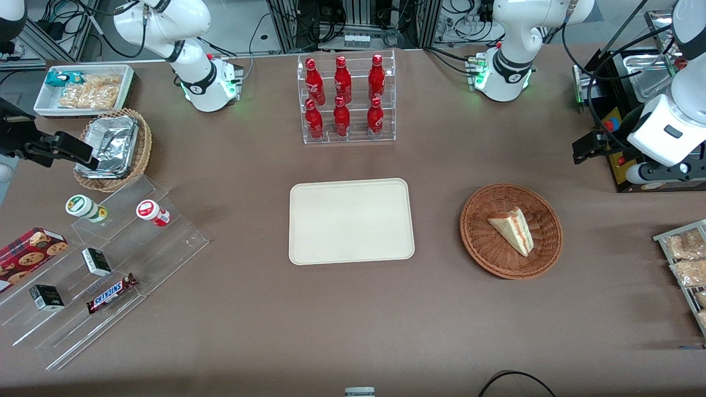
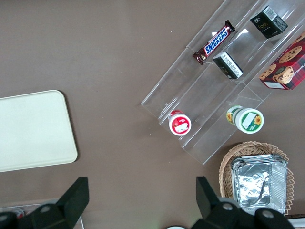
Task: Place sandwich from basket to tray
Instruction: 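Lower the left gripper into the wicker basket and grasp the sandwich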
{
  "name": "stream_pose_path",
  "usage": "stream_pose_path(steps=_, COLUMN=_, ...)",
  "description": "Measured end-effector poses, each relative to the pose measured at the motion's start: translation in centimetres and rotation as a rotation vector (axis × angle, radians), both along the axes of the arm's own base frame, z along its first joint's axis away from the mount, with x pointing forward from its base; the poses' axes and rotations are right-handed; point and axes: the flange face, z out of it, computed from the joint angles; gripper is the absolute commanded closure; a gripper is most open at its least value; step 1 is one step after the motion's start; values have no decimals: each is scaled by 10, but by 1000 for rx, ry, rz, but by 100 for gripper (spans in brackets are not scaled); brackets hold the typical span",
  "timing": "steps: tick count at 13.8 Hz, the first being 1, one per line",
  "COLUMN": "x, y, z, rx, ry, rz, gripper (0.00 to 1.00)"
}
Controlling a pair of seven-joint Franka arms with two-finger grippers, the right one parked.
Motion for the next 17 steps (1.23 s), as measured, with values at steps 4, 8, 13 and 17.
stream_pose_path(steps=4, x=1, y=0, z=-2, rx=4, ry=-1, rz=-3, gripper=0)
stream_pose_path(steps=8, x=12, y=1, z=-37, rx=9, ry=51, rz=-2, gripper=0)
stream_pose_path(steps=13, x=24, y=-2, z=-125, rx=13, ry=117, rz=-8, gripper=0)
stream_pose_path(steps=17, x=20, y=-3, z=-191, rx=9, ry=96, rz=-12, gripper=0)
